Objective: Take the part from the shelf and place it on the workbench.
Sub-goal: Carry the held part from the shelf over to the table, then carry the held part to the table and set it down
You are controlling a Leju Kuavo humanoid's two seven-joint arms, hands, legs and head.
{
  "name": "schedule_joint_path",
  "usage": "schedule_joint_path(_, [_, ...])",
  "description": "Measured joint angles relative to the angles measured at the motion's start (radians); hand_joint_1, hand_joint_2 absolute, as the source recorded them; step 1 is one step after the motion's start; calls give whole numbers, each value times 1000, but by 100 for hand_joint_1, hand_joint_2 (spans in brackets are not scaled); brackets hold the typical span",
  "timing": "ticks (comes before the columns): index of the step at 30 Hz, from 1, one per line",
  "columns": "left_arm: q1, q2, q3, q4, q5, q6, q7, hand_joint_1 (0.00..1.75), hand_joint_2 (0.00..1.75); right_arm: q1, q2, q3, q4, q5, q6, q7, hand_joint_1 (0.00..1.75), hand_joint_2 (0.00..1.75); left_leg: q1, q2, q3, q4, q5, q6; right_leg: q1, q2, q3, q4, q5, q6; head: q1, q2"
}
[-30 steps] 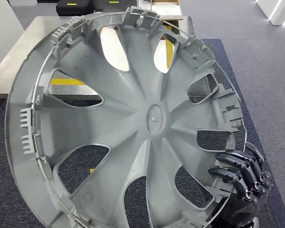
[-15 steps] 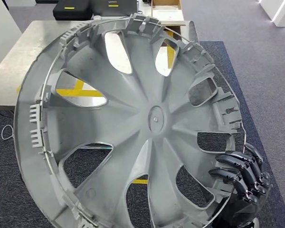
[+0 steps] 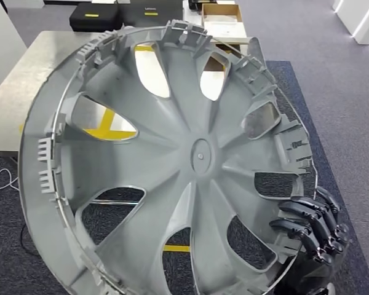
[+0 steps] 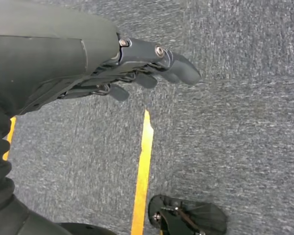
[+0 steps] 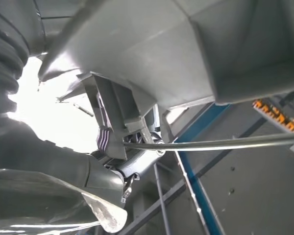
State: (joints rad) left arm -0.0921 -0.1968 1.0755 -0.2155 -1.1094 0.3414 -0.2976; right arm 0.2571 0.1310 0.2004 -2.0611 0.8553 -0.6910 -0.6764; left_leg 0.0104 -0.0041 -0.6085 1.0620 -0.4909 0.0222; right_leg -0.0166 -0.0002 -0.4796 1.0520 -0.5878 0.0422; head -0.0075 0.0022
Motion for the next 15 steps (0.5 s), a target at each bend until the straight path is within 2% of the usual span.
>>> schedule_joint_path(1, [-1, 0, 0, 0, 0, 0, 0, 0, 175, -1, 0, 0, 0, 1, 0, 0, 175, 175, 1, -1, 8, -2, -3, 6, 0, 0, -24, 38, -5, 2, 2, 0])
schedule_joint_path(2, [-2, 0, 0, 0, -1, 0, 0, 0, 175, -2, -1, 0, 0, 2, 0, 0, 175, 175, 1, -1, 14, -4, -8, 10, 0, -1, -63, 95, -19, 4, 5, 0])
schedule_joint_path(4, [-2, -1, 0, 0, -1, 0, 0, 0, 175, -6, -5, 2, 1, 3, 0, 0, 175, 175, -4, -1, 26, -4, -22, 16, 1, -1, -153, 212, -64, 4, 7, 0])
schedule_joint_path(5, [-2, -1, 0, 0, -2, 0, 0, 0, 175, -9, -8, 3, 2, 5, 0, 0, 175, 175, -7, -2, 35, -4, -31, 19, 3, -1, -190, 243, -78, 2, 8, 0])
schedule_joint_path(6, [-2, -1, 0, 0, -2, 0, 0, 0, 175, -13, -10, 5, 5, 7, 0, 0, 175, 175, -11, -3, 46, -4, -39, 21, 5, -1, -209, 240, -71, -3, 9, 0])
schedule_joint_path(7, [-3, -2, 0, 0, -3, 0, 0, 0, 175, -18, -13, 7, 9, 12, 0, 0, 175, 175, -14, -4, 59, -4, -49, 22, 8, -1, -210, 203, -40, -9, 9, 0])
schedule_joint_path(9, [-5, -5, -1, 0, -5, -1, 0, 0, 175, -29, -19, 13, 22, 28, 0, 0, 175, 175, -20, -5, 83, -6, -67, 22, 18, -1, -185, 91, 50, -28, 7, 0])
schedule_joint_path(10, [-7, -6, -1, 0, -6, -2, 1, 0, 175, -35, -22, 17, 30, 36, 0, 0, 175, 175, -20, -6, 91, -8, -75, 19, 23, -1, -176, 48, 68, -35, 6, 0])
schedule_joint_path(11, [-9, -8, -1, 0, -7, -3, 1, 0, 175, -40, -25, 21, 38, 43, 0, 0, 175, 175, -19, -6, 97, -13, -82, 14, 28, -1, -166, 23, 75, -42, 4, 0])
schedule_joint_path(12, [-10, -9, -1, 0, -8, -3, 2, 0, 175, -44, -30, 26, 45, 48, 0, 3, 175, 175, -18, -6, 105, -12, -83, 8, 31, -1, -162, 17, 69, -46, 2, 0])
schedule_joint_path(14, [-14, -12, -1, 0, -11, -4, 3, 0, 175, -51, -41, 40, 58, 55, 0, 13, 175, 175, -17, -4, 119, 0, -81, -3, 28, 0, -130, -4, 80, -55, 5, 0])
schedule_joint_path(15, [-16, -13, -2, 0, -12, -4, 3, 0, 175, -56, -47, 47, 64, 59, 0, 20, 175, 175, -17, -4, 118, 23, -80, -7, 24, 0, -114, -12, 84, -59, 3, 0])
